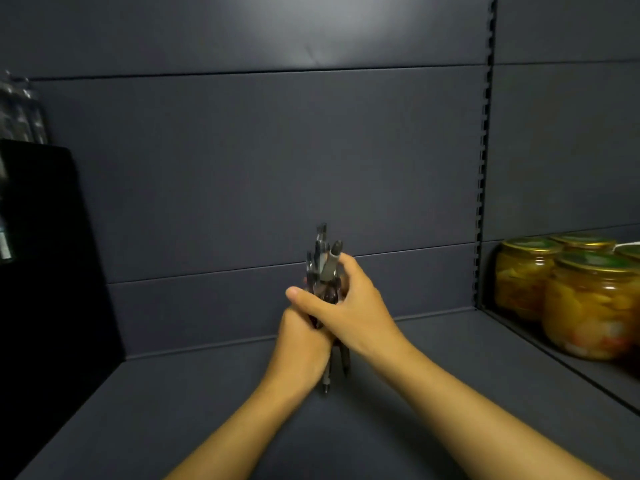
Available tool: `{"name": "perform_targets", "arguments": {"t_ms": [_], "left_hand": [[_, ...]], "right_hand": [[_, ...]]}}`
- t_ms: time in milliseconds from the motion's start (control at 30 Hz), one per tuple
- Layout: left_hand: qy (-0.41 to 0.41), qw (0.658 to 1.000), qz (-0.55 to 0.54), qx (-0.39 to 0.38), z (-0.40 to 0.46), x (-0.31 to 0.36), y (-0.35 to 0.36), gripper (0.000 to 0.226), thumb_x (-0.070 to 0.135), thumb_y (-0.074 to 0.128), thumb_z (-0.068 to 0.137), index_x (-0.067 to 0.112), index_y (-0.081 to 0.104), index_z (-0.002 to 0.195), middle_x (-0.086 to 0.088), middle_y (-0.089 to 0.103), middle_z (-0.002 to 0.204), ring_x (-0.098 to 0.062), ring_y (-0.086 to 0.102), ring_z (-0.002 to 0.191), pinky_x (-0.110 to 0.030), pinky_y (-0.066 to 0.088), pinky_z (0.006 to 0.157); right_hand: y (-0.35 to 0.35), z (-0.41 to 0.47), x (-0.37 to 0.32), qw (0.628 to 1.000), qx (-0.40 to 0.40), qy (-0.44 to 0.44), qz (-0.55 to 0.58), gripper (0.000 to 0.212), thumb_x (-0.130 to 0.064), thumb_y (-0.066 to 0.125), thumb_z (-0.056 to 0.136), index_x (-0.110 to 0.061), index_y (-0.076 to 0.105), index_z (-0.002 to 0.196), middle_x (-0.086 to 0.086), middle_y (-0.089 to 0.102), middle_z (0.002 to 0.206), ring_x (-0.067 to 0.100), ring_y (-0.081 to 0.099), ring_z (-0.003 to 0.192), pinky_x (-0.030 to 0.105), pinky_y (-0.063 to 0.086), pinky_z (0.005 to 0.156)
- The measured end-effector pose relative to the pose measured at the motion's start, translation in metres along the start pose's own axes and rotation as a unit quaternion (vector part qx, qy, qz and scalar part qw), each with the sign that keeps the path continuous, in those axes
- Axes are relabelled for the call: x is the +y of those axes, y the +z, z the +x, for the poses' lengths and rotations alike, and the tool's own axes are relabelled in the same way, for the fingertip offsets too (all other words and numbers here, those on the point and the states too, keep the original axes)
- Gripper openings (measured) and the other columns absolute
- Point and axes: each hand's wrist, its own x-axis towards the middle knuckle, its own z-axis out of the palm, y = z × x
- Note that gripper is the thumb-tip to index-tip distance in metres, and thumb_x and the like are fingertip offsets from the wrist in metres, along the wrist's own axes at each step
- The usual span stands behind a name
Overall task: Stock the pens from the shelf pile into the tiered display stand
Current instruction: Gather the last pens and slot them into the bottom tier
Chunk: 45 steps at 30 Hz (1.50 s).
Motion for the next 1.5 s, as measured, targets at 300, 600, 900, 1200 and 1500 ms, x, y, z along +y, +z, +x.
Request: {"name": "perform_targets", "arguments": {"t_ms": [300, 600, 900, 1200, 1500], "left_hand": [[0.003, 0.995, -0.085, 0.06, -0.003, -0.016, 0.008, 0.032, -0.005, 0.046, 0.099, 0.017, 0.066, 0.088, 0.016, 0.074, 0.075, 0.005, 0.067, 0.074, -0.014, 0.051, 0.064], [-0.052, 0.992, -0.112, 0.008, -0.006, -0.034, 0.014, 0.031, -0.004, 0.03, 0.104, -0.003, 0.061, 0.104, 0.001, 0.069, 0.081, 0.005, 0.067, 0.072, -0.009, 0.05, 0.065], [-0.024, 0.994, -0.108, -0.005, -0.008, -0.046, 0.017, 0.026, 0.023, 0.052, 0.092, 0.012, 0.067, 0.111, 0.004, 0.072, 0.098, -0.014, 0.068, 0.099, -0.024, 0.054, 0.08], [0.022, 0.999, 0.006, -0.049, -0.008, -0.049, 0.011, 0.037, 0.014, 0.047, 0.091, 0.031, 0.063, 0.119, 0.014, 0.07, 0.114, 0.0, 0.061, 0.115, -0.021, 0.048, 0.096], [0.028, 0.999, 0.011, -0.044, -0.014, -0.046, 0.008, 0.045, -0.01, 0.041, 0.094, 0.012, 0.058, 0.129, 0.007, 0.068, 0.117, 0.002, 0.061, 0.113, -0.012, 0.047, 0.093]], "right_hand": [[0.017, 0.003, 0.004, 0.997, 0.015, -0.049, -0.05, 0.031, -0.046, 0.08, 0.078, -0.027, 0.061, 0.094, -0.013, 0.07, 0.085, 0.002, 0.064, 0.083, 0.016, 0.049, 0.073], [0.017, -0.002, 0.035, 0.998, 0.011, -0.027, -0.047, 0.041, -0.035, 0.078, 0.081, -0.028, 0.059, 0.117, -0.014, 0.071, 0.102, -0.001, 0.065, 0.098, 0.023, 0.052, 0.09], [0.014, -0.008, 0.043, 0.999, 0.028, -0.039, -0.022, 0.046, -0.027, 0.078, 0.081, -0.032, 0.057, 0.121, -0.014, 0.072, 0.105, -0.003, 0.065, 0.1, 0.015, 0.048, 0.089], [0.012, -0.008, 0.047, 0.999, 0.043, -0.032, 0.004, 0.051, -0.025, 0.08, 0.08, -0.029, 0.055, 0.124, -0.02, 0.069, 0.102, -0.004, 0.065, 0.098, 0.018, 0.05, 0.09], [0.015, -0.013, 0.05, 0.998, 0.052, -0.016, -0.011, 0.043, -0.028, 0.077, 0.082, -0.025, 0.058, 0.121, -0.018, 0.07, 0.098, -0.004, 0.066, 0.093, 0.022, 0.053, 0.087]]}}
